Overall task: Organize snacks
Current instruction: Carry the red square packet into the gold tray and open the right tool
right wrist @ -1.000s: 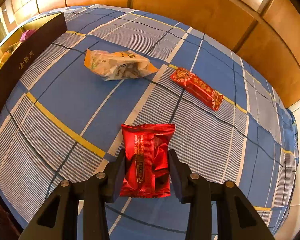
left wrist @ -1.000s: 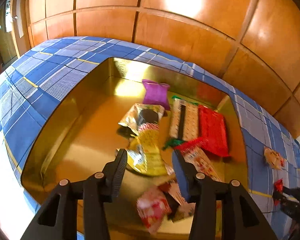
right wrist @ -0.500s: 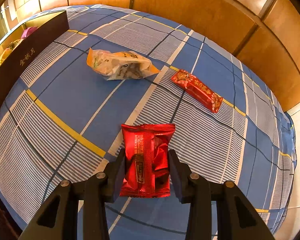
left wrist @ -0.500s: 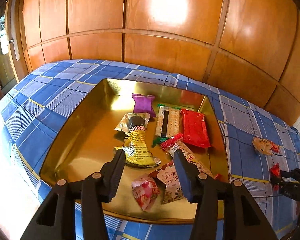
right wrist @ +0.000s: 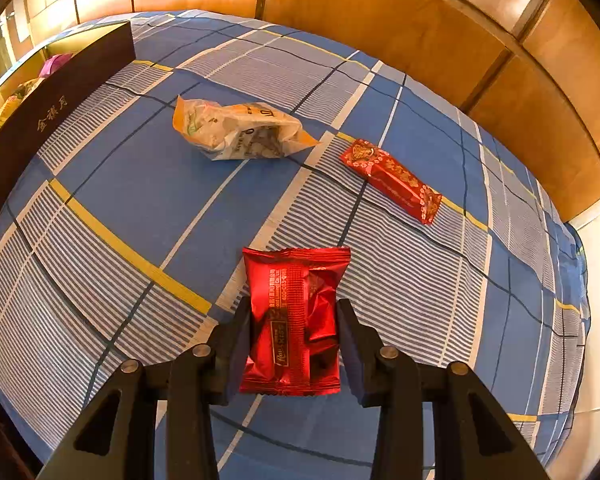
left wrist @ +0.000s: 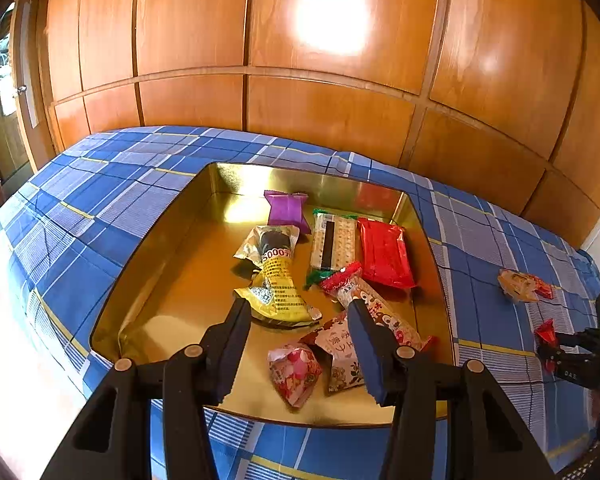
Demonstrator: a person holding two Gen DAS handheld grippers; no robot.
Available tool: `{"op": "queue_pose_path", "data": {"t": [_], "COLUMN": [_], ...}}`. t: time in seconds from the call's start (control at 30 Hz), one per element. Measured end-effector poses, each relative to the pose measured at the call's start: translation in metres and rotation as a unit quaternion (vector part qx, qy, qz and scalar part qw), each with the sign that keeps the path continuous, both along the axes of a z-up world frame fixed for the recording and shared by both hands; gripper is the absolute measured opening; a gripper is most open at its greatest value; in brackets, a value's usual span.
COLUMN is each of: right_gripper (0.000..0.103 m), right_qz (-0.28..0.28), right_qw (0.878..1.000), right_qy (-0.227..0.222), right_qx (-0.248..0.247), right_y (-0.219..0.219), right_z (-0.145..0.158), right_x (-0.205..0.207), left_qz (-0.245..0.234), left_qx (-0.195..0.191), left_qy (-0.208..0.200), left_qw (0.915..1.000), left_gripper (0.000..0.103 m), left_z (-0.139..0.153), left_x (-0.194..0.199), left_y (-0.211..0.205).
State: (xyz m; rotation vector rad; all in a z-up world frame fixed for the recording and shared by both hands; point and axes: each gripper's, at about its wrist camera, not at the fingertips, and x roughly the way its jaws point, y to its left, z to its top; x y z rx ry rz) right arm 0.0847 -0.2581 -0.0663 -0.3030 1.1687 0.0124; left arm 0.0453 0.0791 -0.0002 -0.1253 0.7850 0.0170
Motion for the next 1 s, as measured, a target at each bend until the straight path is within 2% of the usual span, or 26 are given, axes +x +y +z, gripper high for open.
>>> {"op": "queue_pose_path", "data": {"t": [0.23,0.43,0.77,1.0], "right_gripper": [0.041,0.040,0.040,0.040], "right_qz": [-0.011,-0.031,-0.017,0.009], "right_qw": [1.000,0.999,0.998,0.995], "right_qy": [0.004,0.005,0.022,0.028], "right_qx": [0.003,-0.015,0.063,0.091], "right_y": [-0.003,0.004,0.040,0.071], "right_z": [0.000,0.001,0.004,0.001], "right_x": [0.004,0.006,0.004,0.006], "left_qz": [0.003,0.016,0.049,0.052], "left_qx": [-0.001,-0.003,-0.004,-0.008], "left_qy": [-0.002,-0.003,-0.004,-0.004], "left_qw": [1.0000,0.9999,0.9988,0.9986], "left_gripper": [0.051,0.053,0.053,0.053], "left_z": [-0.001,-0.002,-0.004,-0.007], "left_x": [-0.003,-0.005,-0.011,-0.016], "left_y": [0.002,0.012,0.038,0.044]}}
